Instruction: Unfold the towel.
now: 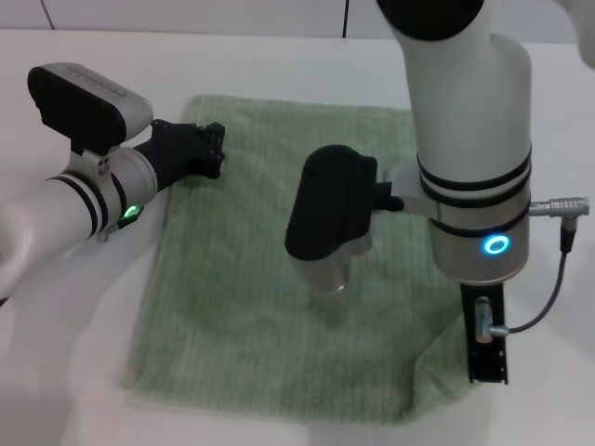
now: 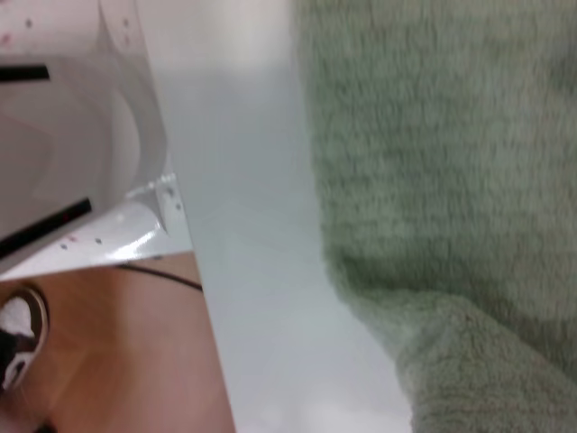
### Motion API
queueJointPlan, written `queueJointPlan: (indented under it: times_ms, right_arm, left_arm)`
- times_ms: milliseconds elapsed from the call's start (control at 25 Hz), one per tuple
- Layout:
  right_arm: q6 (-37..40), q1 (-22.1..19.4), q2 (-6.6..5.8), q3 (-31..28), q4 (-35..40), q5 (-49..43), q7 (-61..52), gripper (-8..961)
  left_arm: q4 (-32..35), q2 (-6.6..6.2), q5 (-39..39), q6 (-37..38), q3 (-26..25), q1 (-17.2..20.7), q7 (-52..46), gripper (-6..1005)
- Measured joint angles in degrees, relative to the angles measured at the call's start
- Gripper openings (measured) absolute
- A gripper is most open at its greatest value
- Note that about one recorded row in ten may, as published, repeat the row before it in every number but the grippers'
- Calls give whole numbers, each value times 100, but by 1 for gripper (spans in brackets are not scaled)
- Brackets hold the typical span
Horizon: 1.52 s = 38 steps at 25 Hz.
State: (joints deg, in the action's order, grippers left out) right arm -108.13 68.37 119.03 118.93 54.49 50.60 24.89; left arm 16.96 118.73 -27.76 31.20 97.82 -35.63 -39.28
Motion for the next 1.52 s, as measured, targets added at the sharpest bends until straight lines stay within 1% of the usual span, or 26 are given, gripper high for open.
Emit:
queueJointPlan:
  times_ms: [200,440,680,1080,1160,1320,1440,1520]
  right_arm:
    - [3,24,-3,153,38,-44,-16,42]
    - [14,55,-5,161,-1,-173,-9,86]
    - [28,99,-5,178,5,-312,32,276]
    - [24,184,-11,179,38,-786,47,352]
    - [25,204,-11,163,60,-878,50,352]
    - [33,227,-7,6,271,-1319,61,353]
    - [132,136,23,-368,604,-1905,146,353]
    - [369,47,39,-583,831,-2247,184,353]
  left_arm:
    - [9,-4,-6,0,0,8,8,-1]
    - [9,-8,-10,0,0,15,8,-1]
    - [9,-8,-11,0,0,14,9,-1]
    - [9,-8,-10,-8,0,16,9,-1]
    - [9,-8,-10,-13,0,26,9,-1]
    - [9,-8,-9,-16,8,48,8,-1]
    - [9,-8,-10,-3,5,59,8,-1]
    - [9,-8,-10,0,1,61,8,-1]
